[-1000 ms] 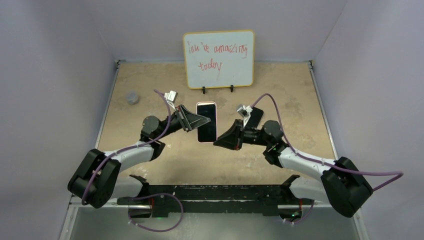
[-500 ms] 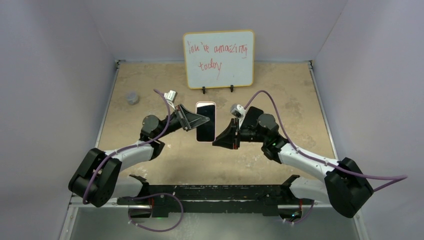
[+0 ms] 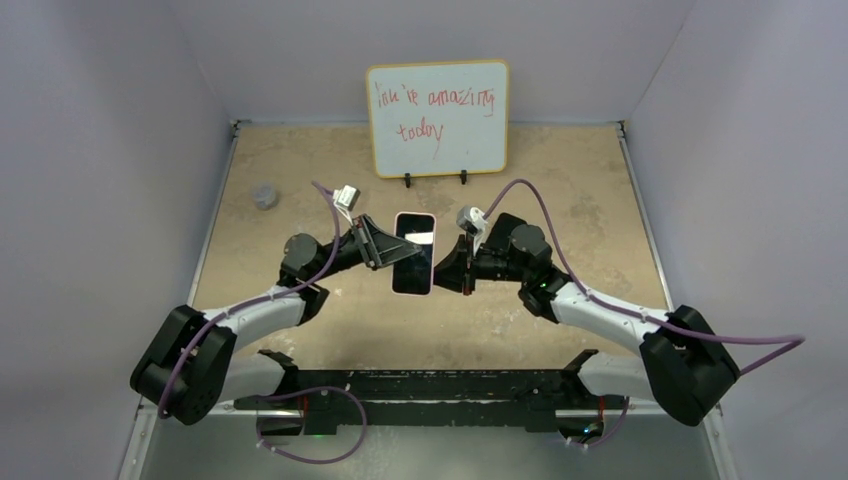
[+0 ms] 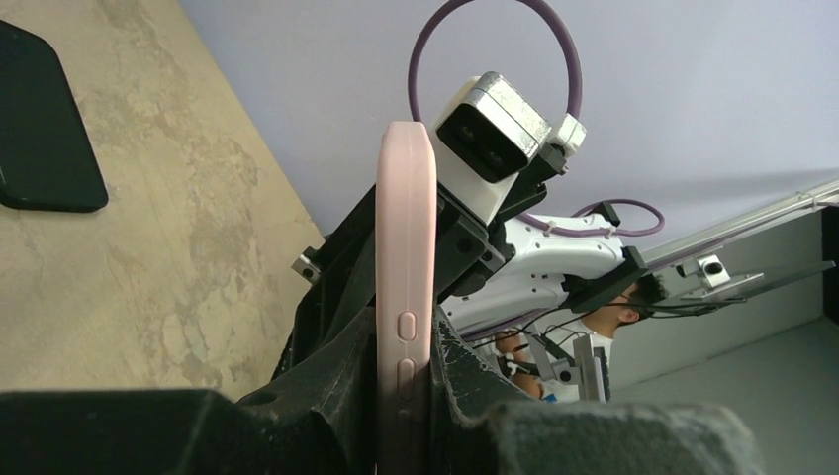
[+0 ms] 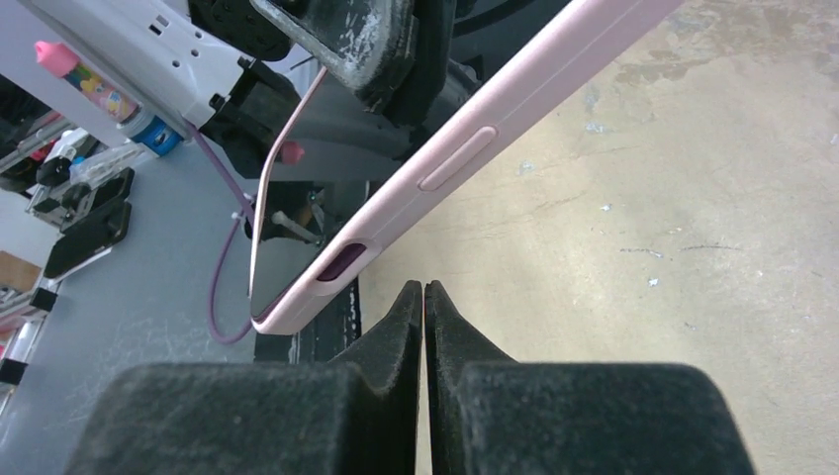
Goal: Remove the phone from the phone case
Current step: Remove the phone case from the phone.
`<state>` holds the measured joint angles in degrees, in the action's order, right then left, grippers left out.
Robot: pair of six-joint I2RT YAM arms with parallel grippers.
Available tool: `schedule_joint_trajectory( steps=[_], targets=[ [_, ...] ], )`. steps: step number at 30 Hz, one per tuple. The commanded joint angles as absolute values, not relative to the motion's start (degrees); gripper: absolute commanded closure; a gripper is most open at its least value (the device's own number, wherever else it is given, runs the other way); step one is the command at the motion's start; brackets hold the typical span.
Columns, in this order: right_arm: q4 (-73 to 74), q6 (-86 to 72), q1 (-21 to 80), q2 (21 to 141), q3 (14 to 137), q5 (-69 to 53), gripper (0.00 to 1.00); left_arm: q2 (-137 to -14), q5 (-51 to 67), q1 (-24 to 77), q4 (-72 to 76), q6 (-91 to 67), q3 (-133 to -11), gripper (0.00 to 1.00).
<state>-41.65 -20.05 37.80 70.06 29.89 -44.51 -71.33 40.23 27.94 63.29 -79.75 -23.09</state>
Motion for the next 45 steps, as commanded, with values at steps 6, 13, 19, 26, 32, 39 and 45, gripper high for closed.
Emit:
schedule_joint_trajectory(
  steps=[6,13,19,26,32,39,45],
  targets=[
    [-44.36,-24.99,37.70,65.91,26.62,-45.59,0.68,-69.75,40.26,27.44,64.50,-74.54,-27.69,1.00],
    [-42.02,-23.74,37.65,63.18,24.70,-46.62,0.52,-69.89,40.32,25.14,64.64,-74.35,-29.91,1.00],
    [-47.97,-27.61,37.64,62.45,24.69,-47.10,0.50,-69.81,40.35,25.04,64.28,-74.62,-29.66,1.00],
    [-54.07,-30.67,37.68,65.37,26.29,-45.93,0.49,-69.70,40.86,25.05,66.87,-77.55,-28.79,1.00],
    [-58.17,-32.46,37.65,68.22,27.52,-46.96,0.51,-69.11,41.75,25.05,67.06,-78.49,-28.09,1.00],
    [-59.18,-33.06,37.70,68.23,28.64,-49.00,0.52,-69.01,42.15,25.05,66.66,-78.33,-27.69,1.00],
    [-58.93,-32.90,37.71,67.94,28.83,-49.38,0.52,-69.69,42.26,25.05,66.81,-78.60,-27.84,1.00]
  ],
)
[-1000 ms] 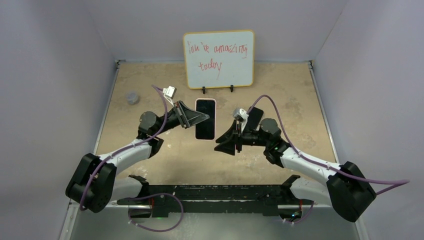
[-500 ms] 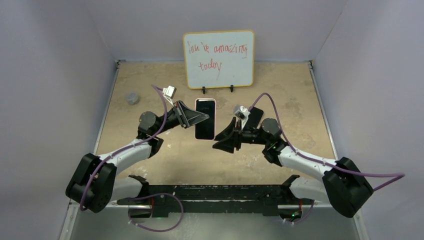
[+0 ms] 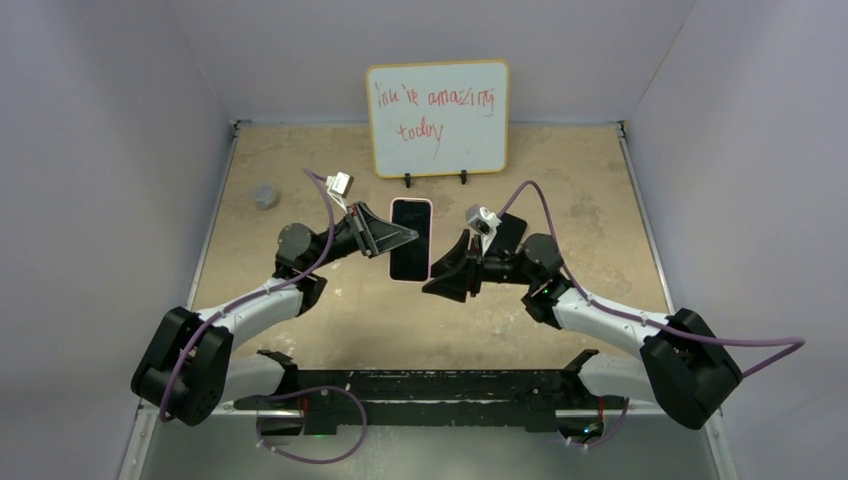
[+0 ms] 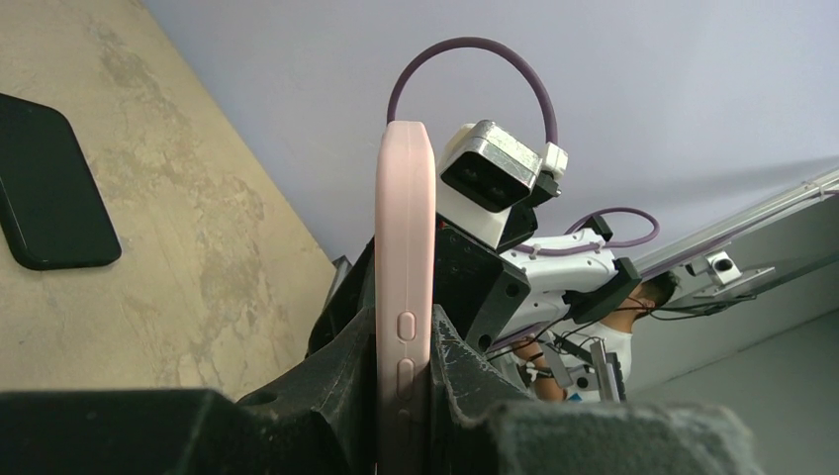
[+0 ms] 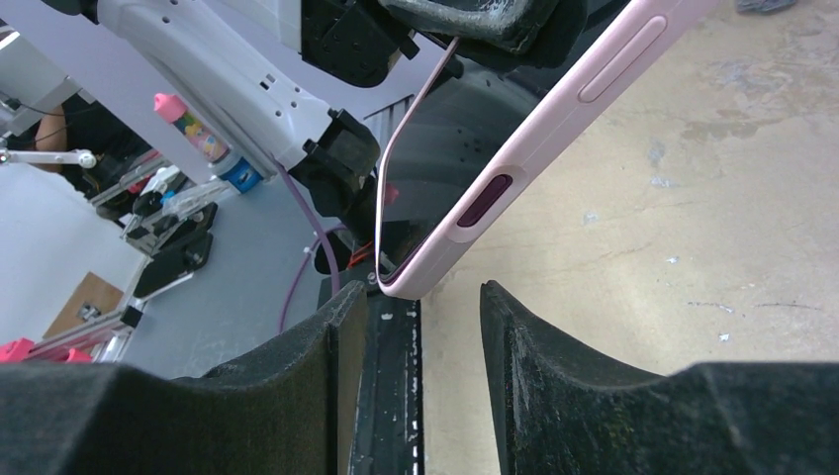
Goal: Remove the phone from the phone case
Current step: Remove the phone case from the phone.
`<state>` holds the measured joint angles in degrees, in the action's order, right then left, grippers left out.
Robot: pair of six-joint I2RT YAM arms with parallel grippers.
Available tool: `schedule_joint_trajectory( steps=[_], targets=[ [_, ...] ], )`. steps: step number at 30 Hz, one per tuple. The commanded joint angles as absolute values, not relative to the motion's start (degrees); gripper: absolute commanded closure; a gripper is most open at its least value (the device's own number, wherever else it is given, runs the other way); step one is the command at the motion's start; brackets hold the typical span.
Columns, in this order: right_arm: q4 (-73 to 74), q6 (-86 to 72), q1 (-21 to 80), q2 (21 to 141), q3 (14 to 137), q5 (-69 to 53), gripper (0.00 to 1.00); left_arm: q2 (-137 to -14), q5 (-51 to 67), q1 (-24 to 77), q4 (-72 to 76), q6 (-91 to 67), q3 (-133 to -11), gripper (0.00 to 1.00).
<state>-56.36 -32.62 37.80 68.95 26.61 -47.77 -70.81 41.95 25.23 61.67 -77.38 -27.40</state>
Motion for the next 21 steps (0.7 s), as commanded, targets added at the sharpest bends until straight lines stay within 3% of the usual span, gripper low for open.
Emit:
schedule_joint_trajectory(
  steps=[1,21],
  targets=[
    [-58.97,-32.87,37.66,67.96,28.82,-49.39,0.52,-69.67,42.34,25.05,66.92,-78.70,-27.90,1.00],
    [-60.76,-33.21,37.75,70.55,28.98,-48.78,0.75,-69.43,43.71,25.75,67.45,-79.69,-26.46,1.00]
  ],
)
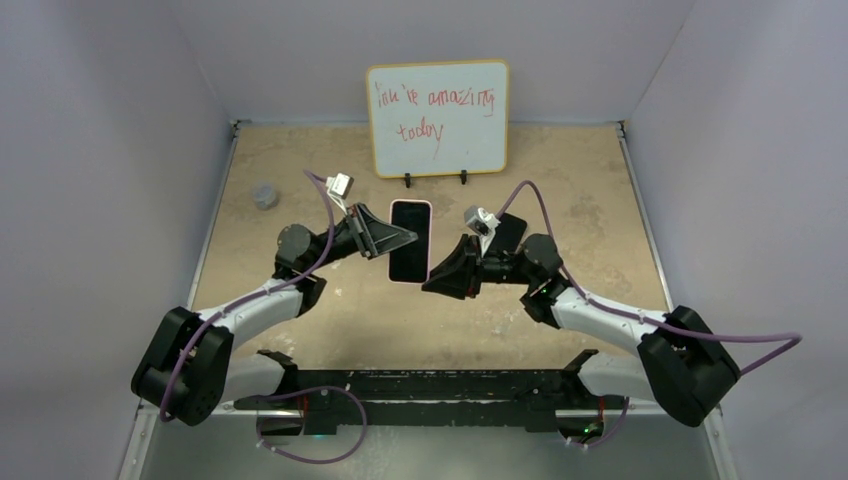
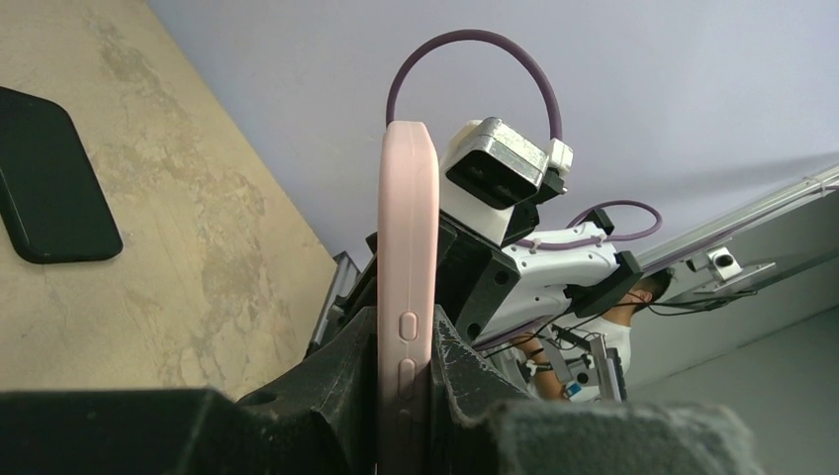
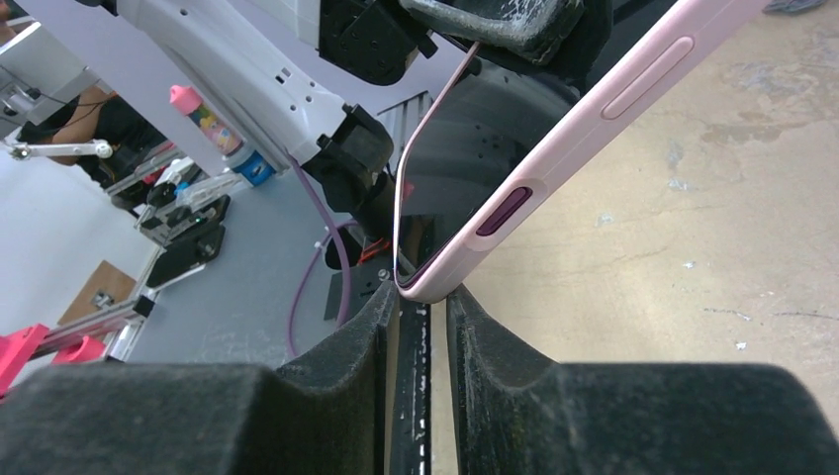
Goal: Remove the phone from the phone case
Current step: Remove the phone case from the phone.
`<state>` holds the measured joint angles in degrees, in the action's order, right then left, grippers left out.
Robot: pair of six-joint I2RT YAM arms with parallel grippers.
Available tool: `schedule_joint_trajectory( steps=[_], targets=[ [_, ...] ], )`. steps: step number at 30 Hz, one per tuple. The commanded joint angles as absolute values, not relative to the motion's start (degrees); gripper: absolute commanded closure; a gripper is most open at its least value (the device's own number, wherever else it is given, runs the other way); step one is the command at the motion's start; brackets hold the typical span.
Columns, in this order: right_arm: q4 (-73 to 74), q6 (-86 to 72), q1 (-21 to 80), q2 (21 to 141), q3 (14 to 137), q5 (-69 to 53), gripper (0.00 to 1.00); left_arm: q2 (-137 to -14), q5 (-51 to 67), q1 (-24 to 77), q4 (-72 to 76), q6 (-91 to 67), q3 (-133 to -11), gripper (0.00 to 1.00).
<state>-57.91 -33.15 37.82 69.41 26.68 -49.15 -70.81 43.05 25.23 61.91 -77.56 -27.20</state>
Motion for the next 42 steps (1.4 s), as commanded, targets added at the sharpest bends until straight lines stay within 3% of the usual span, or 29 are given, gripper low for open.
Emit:
schedule_joint_trajectory(
  steps=[1,20,26,31,35,42],
  targets=[
    [-60.73,-33.12,37.71,70.88,29.00,-48.74,0.76,-69.49,43.68,26.02,68.00,-79.90,-26.12,1.00],
    [-53.13,-29.55,37.75,71.85,29.66,-39.68,1.00,-74.49,40.35,30.63,79.55,-85.22,-22.38,1.00],
    [-55.25,-31.32,37.70,70.66,26.98,-32.45,1.00,-73.03,36.04,30.75,77.81,-82.17,-21.01,1.00],
    [-61.99,-35.58,37.69,69.00,21.45,-26.44,0.80,-68.62,24.93,30.71,73.09,-76.44,-16.67,1.00],
    [-65.09,-39.06,37.80,67.59,18.75,-25.35,0.56,-64.27,15.74,30.76,71.11,-73.84,-13.97,1.00],
    [-79.42,-47.84,39.33,70.21,14.49,-19.73,0.42,-62.51,8.28,30.76,72.09,-75.64,-12.56,1.00]
  ],
)
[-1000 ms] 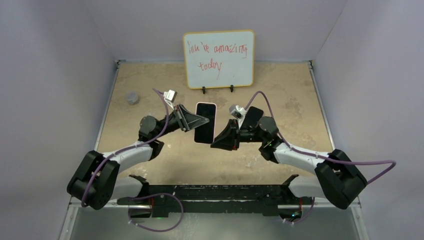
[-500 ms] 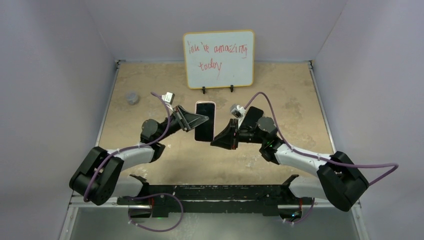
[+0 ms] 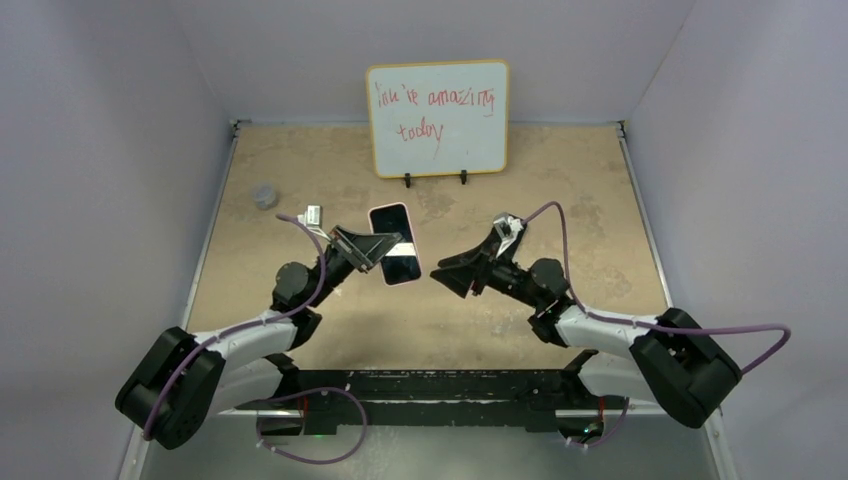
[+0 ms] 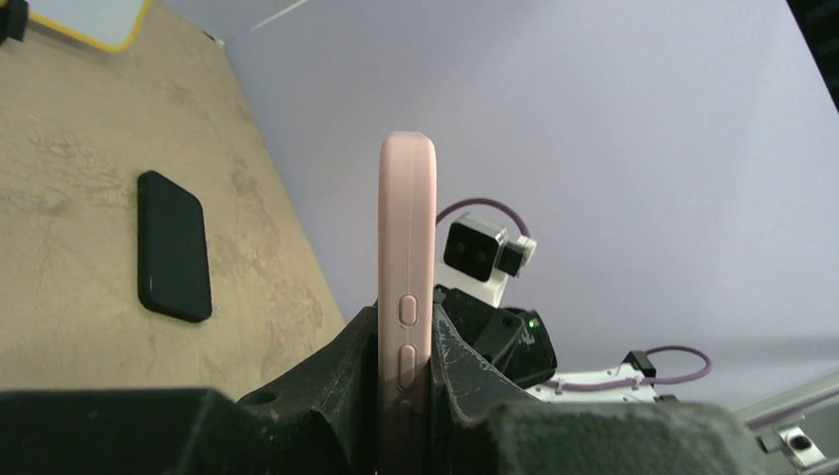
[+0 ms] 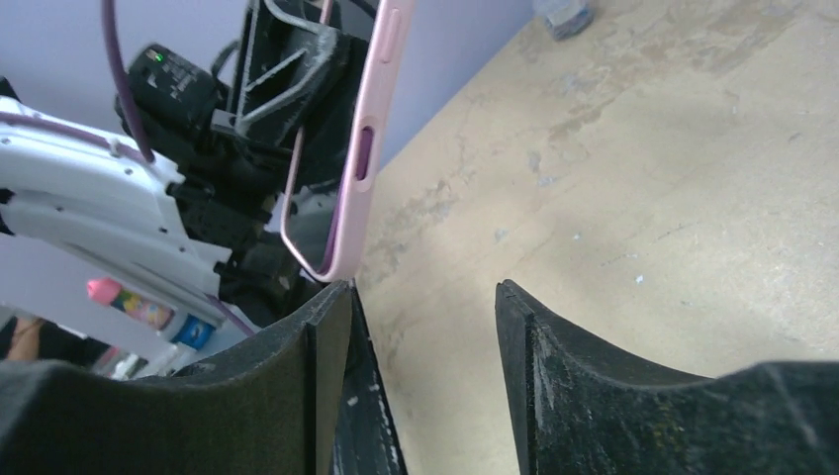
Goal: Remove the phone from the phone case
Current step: Remove the phone case from the phone.
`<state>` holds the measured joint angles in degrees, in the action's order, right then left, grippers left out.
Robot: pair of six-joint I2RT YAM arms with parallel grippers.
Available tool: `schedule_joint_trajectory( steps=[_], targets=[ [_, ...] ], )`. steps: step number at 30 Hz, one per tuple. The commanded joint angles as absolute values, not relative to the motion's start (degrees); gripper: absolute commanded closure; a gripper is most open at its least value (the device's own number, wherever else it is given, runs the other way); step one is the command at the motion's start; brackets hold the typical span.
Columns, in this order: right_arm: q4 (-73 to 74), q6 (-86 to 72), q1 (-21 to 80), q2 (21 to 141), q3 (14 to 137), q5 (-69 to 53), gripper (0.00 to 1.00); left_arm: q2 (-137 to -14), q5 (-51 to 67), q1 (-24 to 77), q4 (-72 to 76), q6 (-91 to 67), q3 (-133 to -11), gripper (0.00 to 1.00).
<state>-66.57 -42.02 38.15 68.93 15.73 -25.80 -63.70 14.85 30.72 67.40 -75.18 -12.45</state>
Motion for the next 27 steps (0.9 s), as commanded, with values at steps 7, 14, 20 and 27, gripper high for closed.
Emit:
schedule_joint_trajectory(
  steps=[7,14,20,27],
  targets=[
    [-91.65,-53.71,43.64,77.26,15.29,-17.22,0.40,-63.10,5.52,30.76,76.67,-76.89,-11.02,1.00],
    [-94.28,-54.14,48.78,81.26,16.88,-10.88,0.37,-62.84,3.78,30.70,79.21,-78.76,-9.81,1.00],
    [-95.20,-53.16,52.49,84.76,20.08,-8.81,0.36,-61.68,0.18,31.63,80.25,-79.89,-7.82,1.00],
    [-95.37,-52.46,54.77,89.31,24.03,-9.34,0.38,-59.33,-3.69,32.91,80.69,-79.97,-6.01,1.00]
  ],
)
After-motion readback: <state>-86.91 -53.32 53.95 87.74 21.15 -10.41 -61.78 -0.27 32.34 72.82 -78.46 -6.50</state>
